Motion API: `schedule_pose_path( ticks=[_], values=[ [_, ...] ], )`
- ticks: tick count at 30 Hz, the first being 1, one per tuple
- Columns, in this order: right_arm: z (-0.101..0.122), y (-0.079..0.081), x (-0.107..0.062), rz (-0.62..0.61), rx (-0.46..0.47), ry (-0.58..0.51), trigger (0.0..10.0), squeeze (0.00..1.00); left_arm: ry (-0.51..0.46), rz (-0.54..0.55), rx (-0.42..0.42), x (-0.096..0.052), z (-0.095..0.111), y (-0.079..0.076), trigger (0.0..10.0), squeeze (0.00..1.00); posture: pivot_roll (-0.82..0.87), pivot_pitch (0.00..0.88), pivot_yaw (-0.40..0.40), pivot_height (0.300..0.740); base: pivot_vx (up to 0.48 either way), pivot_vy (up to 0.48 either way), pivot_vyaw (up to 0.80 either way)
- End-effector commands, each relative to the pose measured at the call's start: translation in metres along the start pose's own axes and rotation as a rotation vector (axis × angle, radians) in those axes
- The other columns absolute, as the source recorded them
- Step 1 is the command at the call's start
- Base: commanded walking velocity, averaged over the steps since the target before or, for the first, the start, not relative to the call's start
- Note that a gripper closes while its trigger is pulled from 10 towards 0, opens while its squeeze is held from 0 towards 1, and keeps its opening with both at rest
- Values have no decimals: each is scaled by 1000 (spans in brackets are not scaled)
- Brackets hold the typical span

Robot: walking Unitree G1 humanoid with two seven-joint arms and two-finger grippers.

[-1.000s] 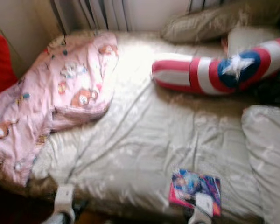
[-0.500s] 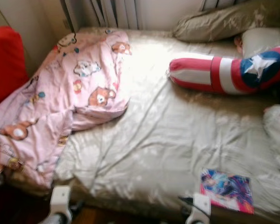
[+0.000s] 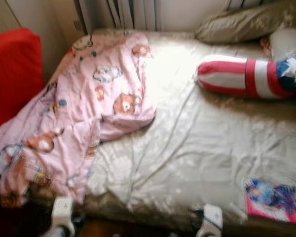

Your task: Clean up the room

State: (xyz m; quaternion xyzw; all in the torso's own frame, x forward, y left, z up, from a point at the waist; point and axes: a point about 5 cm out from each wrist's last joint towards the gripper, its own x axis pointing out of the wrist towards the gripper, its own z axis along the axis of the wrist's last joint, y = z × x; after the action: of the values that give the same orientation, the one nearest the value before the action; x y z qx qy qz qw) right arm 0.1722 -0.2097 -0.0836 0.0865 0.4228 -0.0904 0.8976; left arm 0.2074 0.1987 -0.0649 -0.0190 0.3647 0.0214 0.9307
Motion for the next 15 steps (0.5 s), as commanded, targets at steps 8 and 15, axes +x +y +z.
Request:
schedule_pose_path(
  ticks=[8,15],
  values=[
    [-9,5,-1,12,1,35,10000,0,29,12,-6,-3,-8,3,10000,0,8,179,-9,740,0,480,463],
    [-9,7,-1,12,15,36,10000,0,30,13,-8,-2,-8,3,10000,0,10,182,-9,740,0,480,320]
  ],
)
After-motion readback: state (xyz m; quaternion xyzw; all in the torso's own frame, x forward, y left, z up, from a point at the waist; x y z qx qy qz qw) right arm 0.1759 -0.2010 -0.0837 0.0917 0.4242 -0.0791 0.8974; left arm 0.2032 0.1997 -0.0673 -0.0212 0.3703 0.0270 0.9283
